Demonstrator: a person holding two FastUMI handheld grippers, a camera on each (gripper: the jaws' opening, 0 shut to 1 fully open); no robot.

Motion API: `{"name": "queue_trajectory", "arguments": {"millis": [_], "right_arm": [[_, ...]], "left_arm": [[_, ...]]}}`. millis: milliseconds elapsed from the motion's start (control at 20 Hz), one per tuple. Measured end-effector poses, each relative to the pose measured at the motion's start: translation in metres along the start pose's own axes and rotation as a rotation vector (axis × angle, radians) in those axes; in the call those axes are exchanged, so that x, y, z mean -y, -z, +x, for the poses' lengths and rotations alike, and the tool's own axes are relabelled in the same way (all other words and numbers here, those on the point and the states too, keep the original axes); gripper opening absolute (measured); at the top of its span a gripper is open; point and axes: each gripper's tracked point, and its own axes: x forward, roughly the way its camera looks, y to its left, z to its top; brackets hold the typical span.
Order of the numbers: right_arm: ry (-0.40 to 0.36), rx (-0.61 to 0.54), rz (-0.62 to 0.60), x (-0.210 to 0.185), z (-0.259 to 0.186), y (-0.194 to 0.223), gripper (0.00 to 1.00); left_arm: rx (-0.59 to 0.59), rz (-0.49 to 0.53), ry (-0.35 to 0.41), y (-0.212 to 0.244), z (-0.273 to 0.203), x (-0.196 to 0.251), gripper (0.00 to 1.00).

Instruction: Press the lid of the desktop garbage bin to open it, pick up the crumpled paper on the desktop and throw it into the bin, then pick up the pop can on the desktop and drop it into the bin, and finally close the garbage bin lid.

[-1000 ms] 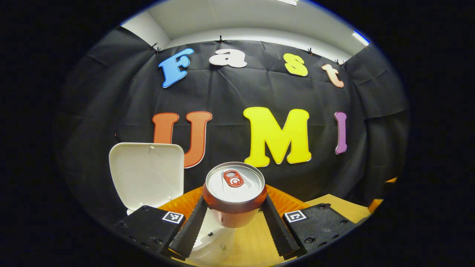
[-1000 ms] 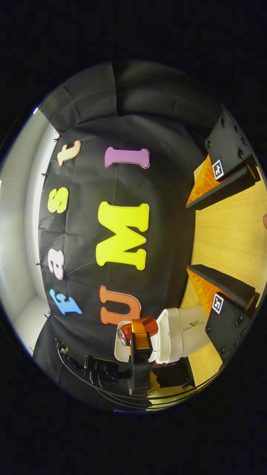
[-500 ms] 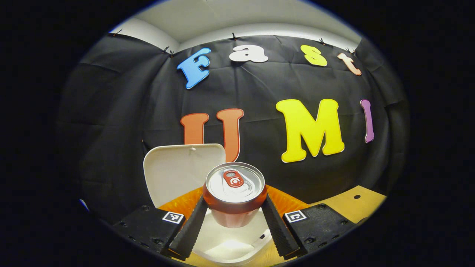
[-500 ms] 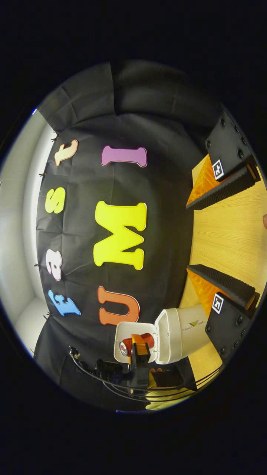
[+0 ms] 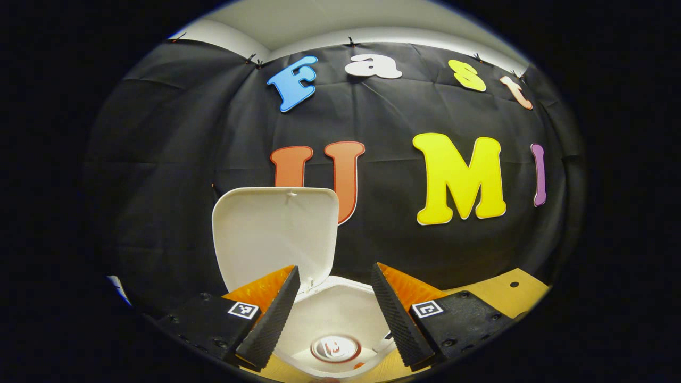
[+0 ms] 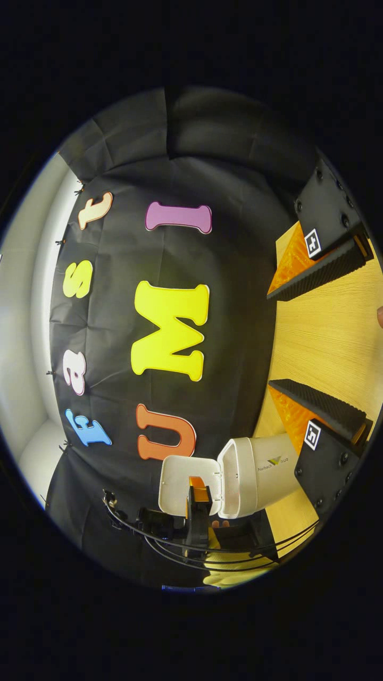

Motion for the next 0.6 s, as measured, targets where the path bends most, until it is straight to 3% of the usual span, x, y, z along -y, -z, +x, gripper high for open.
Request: {"name": "queue_trajectory", "arguments": {"millis": [50,100,150,300,600], "right_arm": [[0.000,0.003,-0.004,0.001,-0.001,-0.001,0.94],[0.000,0.004,-0.004,0.001,-0.001,-0.001,0.94],[-0.004,0.007,-0.001,0.001,-0.001,-0.002,0.94],[-0.017,0.019,0.006,0.000,0.000,-0.006,0.94],[-0.017,0.034,0.012,0.009,-0.001,-0.009,0.94]], "left_arm": [[0.007,0.008,0.008,-0.006,0.000,0.002,0.90],[0.020,0.020,0.015,-0.014,0.001,0.003,0.97],[0.035,0.029,0.022,-0.025,0.002,0.005,0.89],[0.048,0.042,0.042,-0.052,0.012,0.006,0.89],[0.083,0.045,0.002,-0.099,0.033,-0.013,0.89]]}}
